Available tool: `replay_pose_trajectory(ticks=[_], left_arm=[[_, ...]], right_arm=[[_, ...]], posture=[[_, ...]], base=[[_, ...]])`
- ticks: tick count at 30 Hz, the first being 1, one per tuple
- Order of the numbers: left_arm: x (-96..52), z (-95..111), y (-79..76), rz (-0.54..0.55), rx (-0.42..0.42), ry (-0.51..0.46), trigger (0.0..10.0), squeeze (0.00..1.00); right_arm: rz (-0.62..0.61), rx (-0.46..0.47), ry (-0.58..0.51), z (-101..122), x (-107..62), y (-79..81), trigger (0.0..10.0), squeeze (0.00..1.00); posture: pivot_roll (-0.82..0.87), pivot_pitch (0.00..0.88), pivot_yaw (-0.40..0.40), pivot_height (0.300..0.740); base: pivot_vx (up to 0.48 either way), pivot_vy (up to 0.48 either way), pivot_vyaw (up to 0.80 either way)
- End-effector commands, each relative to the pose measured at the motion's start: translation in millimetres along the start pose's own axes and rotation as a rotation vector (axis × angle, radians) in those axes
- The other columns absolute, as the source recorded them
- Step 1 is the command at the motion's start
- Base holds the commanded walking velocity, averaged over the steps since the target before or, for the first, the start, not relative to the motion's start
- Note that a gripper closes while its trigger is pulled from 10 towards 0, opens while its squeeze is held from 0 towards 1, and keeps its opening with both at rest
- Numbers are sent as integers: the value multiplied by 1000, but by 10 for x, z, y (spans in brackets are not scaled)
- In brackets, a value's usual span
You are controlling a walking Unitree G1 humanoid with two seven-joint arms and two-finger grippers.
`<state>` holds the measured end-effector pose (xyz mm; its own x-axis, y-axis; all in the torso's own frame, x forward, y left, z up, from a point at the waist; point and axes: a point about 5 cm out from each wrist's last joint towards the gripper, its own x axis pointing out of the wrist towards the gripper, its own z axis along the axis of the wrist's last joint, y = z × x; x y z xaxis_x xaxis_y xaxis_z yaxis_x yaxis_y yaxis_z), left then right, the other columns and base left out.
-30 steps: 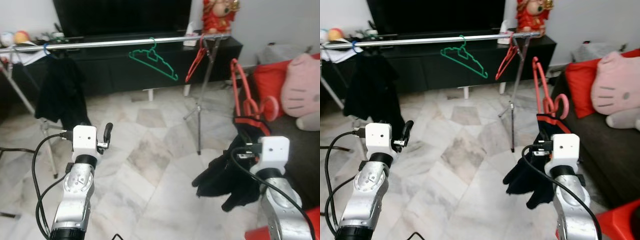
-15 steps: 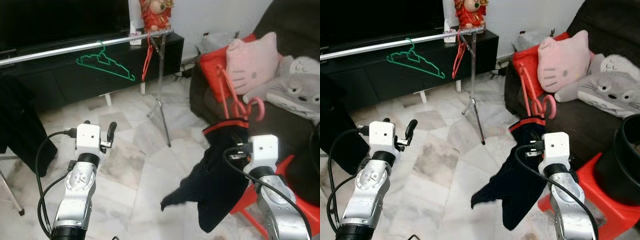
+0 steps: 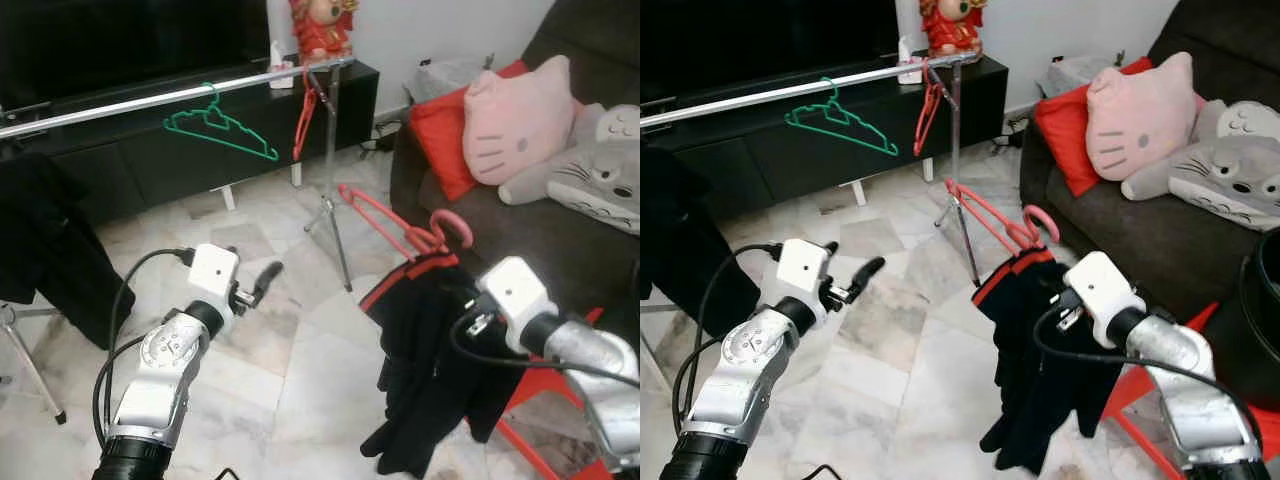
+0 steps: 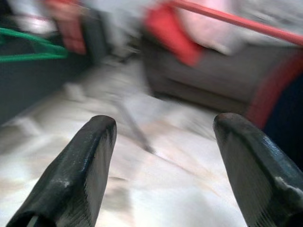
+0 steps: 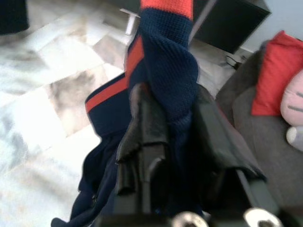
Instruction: Hang hanger
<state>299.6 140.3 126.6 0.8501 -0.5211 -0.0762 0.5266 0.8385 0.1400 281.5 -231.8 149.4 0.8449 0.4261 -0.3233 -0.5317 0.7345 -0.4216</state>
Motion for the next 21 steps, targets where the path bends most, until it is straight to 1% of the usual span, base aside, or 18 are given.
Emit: replay_pose_trajectory(ticks=[1,2,4,5,6,8,10,11,12,15,18,21], left_arm=[[20,-21,-148,-169,-9,38,10000,0],[20,-21,-148,-169,-9,38,10000,0],[49,-3,-224,-247,-29,44,10000,0],[49,-3,-224,-247,-29,44,10000,0],[62,14,-287,-304,-45,45,10000,0],[71,26,-349,-363,-42,48,10000,0],[80,16,-443,-450,-39,74,10000,0],[80,16,-443,-450,-39,74,10000,0],[97,21,-474,-478,-27,81,10000,0],[116,27,-496,-497,-21,85,10000,0],[126,17,-492,-501,-18,96,10000,0],[97,-9,-471,-492,-11,105,10000,0]], right_arm=[[95,-46,-63,192,0,-71,10000,0],[95,-46,-63,192,0,-71,10000,0],[179,-83,-72,263,-2,-81,10000,0],[179,-83,-72,263,-2,-81,10000,0],[204,-105,-74,287,-3,-89,10000,0],[222,-112,-78,312,4,-95,10000,0],[290,-109,-101,378,4,-52,10000,0],[290,-109,-101,378,4,-52,10000,0],[331,-103,-116,426,-9,-31,10000,0],[375,-106,-133,474,-34,-18,10000,0],[398,-118,-156,554,-85,-70,10000,0],[422,-102,-184,610,-139,-102,10000,0]], posture=[[-177,38,32,740],[-177,38,32,740],[-176,40,29,740],[-176,40,29,740],[-176,40,29,740],[-173,43,24,740],[-173,43,24,740],[-173,43,24,740],[-174,43,18,740],[-175,43,16,740],[-179,40,14,740],[-179,38,12,740]], base=[[0,0,0],[0,0,0],[0,0,0],[0,0,0],[0,0,0],[0,0,0],[0,0,0],[0,0,0],[0,0,0],[0,0,0],[0,0,0],[0,0,0]])
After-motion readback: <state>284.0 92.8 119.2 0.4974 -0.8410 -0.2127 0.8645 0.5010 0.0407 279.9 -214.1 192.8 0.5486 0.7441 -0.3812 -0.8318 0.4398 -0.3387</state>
